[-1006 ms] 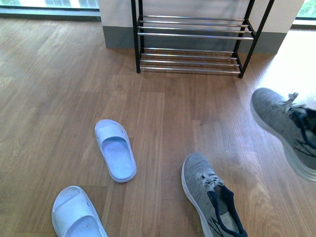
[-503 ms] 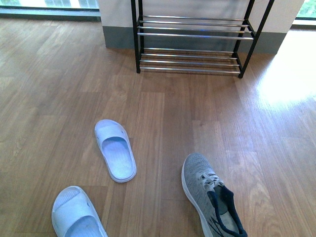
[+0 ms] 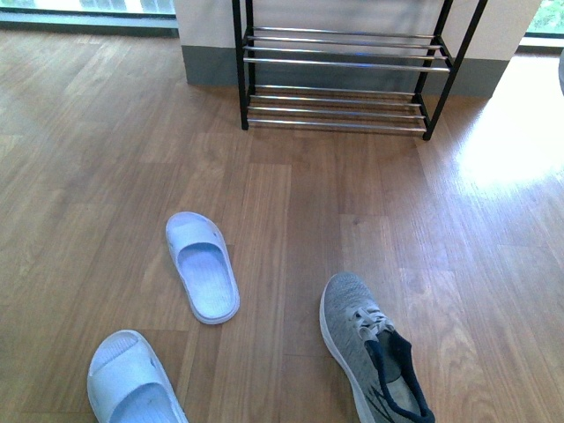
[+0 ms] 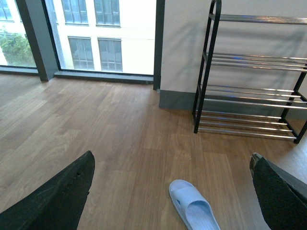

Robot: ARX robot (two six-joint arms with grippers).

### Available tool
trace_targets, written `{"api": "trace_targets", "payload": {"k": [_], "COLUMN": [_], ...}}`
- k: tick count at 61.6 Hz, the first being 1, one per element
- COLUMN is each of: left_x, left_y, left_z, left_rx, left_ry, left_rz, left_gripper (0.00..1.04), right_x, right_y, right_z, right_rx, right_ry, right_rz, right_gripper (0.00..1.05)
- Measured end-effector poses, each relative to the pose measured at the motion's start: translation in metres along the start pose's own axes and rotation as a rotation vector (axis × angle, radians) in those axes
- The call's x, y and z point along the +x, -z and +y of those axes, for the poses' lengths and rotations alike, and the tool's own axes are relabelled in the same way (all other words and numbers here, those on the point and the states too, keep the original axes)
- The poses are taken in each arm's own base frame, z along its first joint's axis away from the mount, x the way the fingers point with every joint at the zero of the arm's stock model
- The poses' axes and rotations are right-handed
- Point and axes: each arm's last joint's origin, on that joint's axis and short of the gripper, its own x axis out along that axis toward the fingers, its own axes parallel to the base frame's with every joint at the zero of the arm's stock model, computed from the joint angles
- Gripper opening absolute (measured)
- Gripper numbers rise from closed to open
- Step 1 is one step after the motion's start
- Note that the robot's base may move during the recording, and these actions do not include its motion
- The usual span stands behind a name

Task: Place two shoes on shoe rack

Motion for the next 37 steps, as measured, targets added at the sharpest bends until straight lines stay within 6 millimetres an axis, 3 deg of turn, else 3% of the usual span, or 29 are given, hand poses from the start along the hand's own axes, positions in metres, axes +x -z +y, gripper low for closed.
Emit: {"api": "trace_targets", "payload": {"k": [37], "left_x": [0.0000], "left_y": [0.0000], "left_z": [-0.0001], "left_rx": [0.000], "left_ry": [0.002], "left_rz": [0.000], "left_gripper": [0.95], "right_x": [-0.0004], "right_y": [0.0002], "right_z": [-0.0016], "right_rx": [0.003], "right_ry": [0.006], "right_rz": [0.000], "right_gripper": [0.01]}}
